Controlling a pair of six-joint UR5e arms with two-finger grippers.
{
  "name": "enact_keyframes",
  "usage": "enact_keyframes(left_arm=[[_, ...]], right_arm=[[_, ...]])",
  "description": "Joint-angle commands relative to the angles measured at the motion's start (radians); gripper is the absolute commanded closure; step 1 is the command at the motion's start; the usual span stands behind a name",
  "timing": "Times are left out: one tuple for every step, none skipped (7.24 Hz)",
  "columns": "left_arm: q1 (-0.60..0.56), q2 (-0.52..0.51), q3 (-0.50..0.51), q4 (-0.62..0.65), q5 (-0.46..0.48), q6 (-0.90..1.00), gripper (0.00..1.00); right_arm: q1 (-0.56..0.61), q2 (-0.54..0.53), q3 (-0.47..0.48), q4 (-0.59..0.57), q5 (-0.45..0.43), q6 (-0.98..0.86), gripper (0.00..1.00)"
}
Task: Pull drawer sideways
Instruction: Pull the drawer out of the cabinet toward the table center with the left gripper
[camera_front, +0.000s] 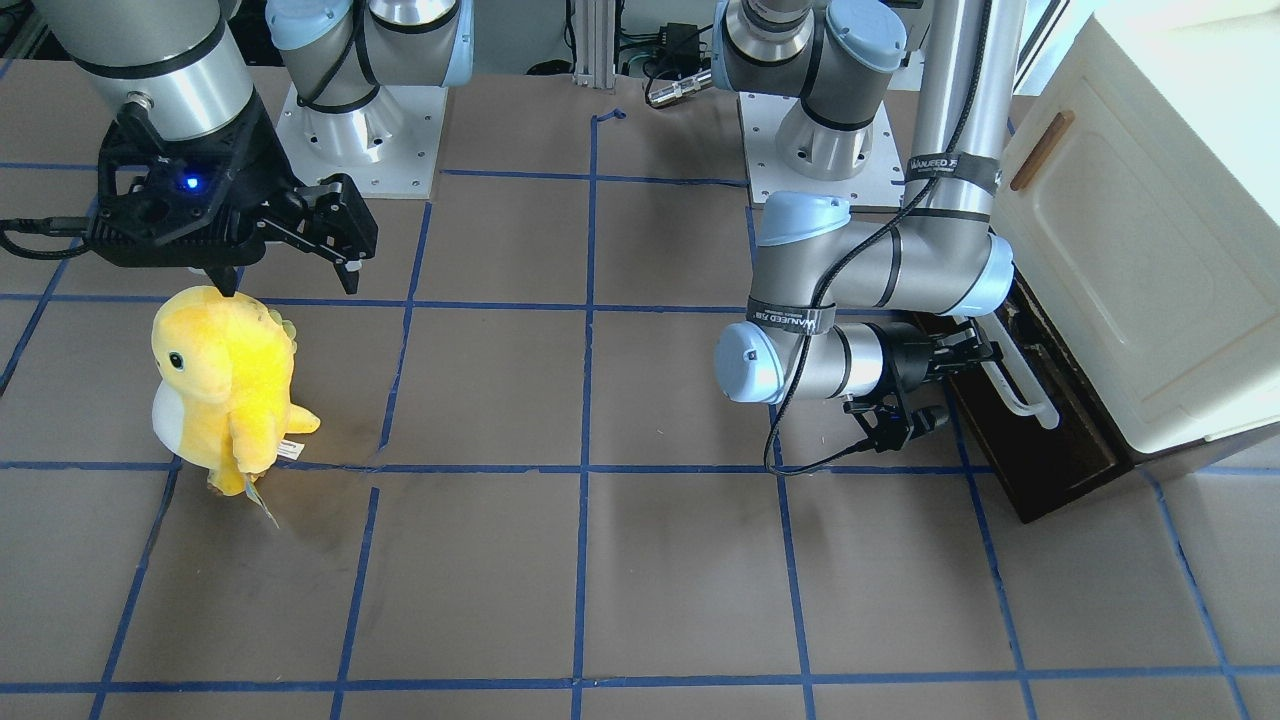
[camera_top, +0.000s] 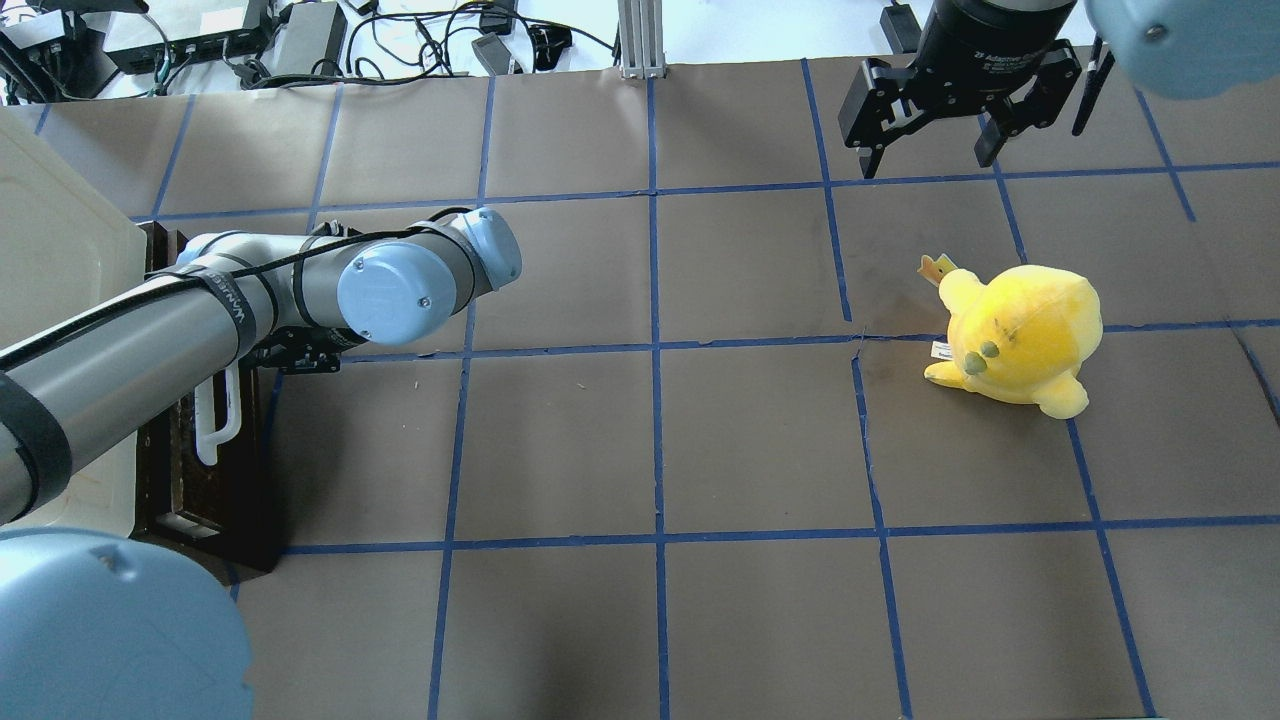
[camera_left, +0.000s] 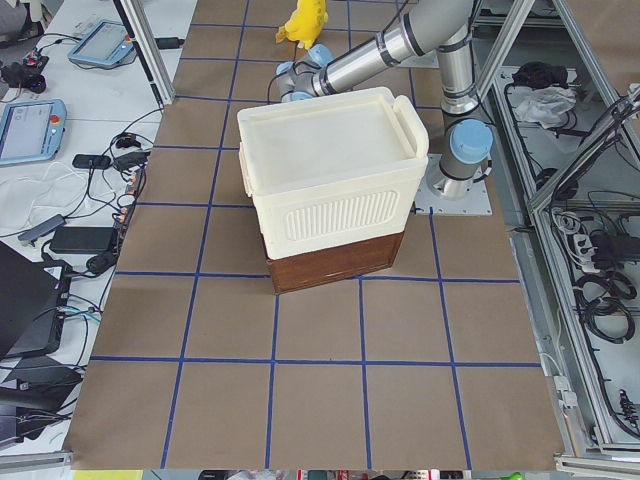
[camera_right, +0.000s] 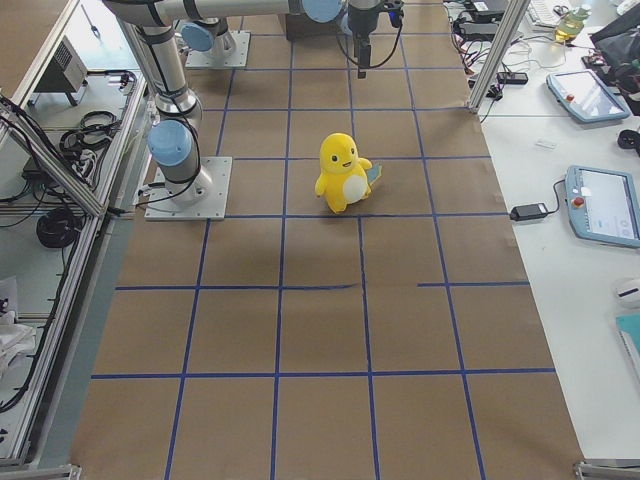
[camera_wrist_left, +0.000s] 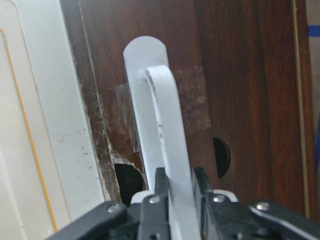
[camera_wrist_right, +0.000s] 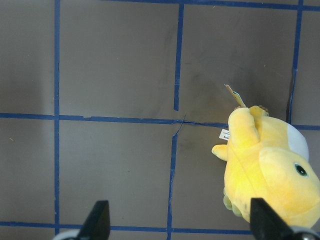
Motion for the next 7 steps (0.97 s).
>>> enact_keyframes(left_arm=[[-0.006, -0.002, 0.0, 0.0, -0.002, 0.0, 0.78], [-0.015, -0.005, 0.004, 0.0, -0.004, -0.002, 0.78], [-0.031, -0.009, 0.019, 0.0, -0.025, 0.0, 0.78], [-0.037, -0.015, 0.037, 0.0, -0.043, 0.001, 0.78], [-0.041, -0.015, 0.042, 0.0, -0.048, 0.009, 0.78], [-0.043, -0.015, 0.042, 0.0, -0.063, 0.009, 0.78], [-0.043, -0.015, 0.045, 0.0, -0.065, 0.01, 0.78]], right_arm=[[0.0, 0.0, 0.0, 0.0, 0.0, 0.0, 0.0], [0.0, 0.0, 0.0, 0.0, 0.0, 0.0, 0.0], [0.0, 0.0, 0.0, 0.0, 0.0, 0.0, 0.0], [0.0, 0.0, 0.0, 0.0, 0.0, -0.002, 0.0], [0.0, 0.0, 0.0, 0.0, 0.0, 0.0, 0.0], [0.0, 0.0, 0.0, 0.0, 0.0, 0.0, 0.0], [0.0, 0.0, 0.0, 0.0, 0.0, 0.0, 0.0]])
